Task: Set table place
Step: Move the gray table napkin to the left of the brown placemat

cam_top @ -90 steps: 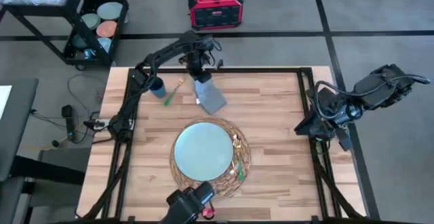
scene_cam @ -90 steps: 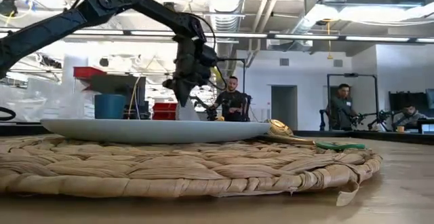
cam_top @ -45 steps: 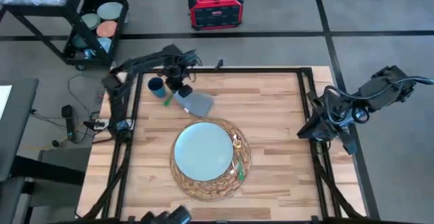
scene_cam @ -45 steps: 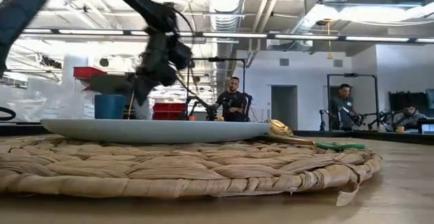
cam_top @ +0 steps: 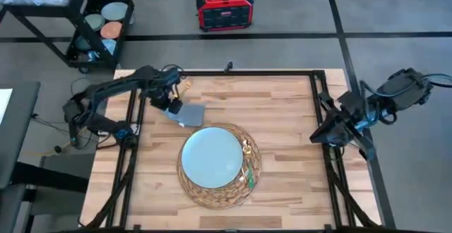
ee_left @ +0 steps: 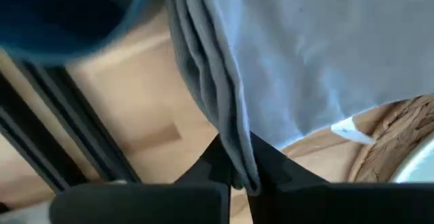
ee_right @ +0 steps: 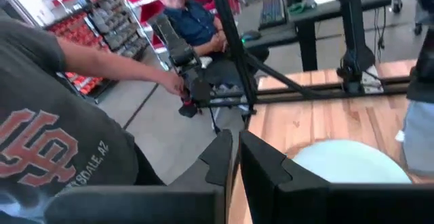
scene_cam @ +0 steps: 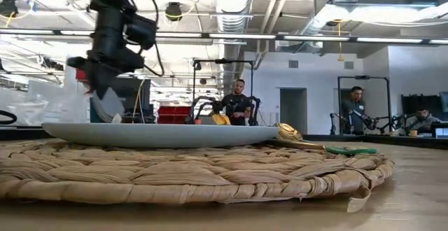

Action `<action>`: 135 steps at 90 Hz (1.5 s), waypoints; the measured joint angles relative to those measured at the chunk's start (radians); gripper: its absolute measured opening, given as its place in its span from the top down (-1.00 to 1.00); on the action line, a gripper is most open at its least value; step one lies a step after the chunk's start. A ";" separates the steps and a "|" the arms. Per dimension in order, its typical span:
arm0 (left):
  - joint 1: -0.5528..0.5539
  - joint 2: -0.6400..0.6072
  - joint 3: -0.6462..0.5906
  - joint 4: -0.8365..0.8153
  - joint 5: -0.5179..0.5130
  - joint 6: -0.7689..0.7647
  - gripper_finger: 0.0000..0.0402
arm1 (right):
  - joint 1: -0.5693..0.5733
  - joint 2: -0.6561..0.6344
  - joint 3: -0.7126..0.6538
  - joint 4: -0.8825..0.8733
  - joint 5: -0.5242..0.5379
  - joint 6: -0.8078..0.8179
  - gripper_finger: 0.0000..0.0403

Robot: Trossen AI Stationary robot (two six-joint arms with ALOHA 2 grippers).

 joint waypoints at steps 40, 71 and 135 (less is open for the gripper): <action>-0.355 -0.188 -0.192 -0.019 0.024 -0.437 1.00 | 0.001 0.029 0.000 0.052 -0.002 0.001 0.92; -0.758 -0.178 -0.236 0.081 0.112 -0.866 1.00 | 0.001 0.031 0.000 0.080 -0.005 0.001 0.92; -1.154 -0.093 -0.204 0.392 0.095 -1.268 0.82 | 0.026 0.031 0.000 0.147 -0.111 -0.057 0.84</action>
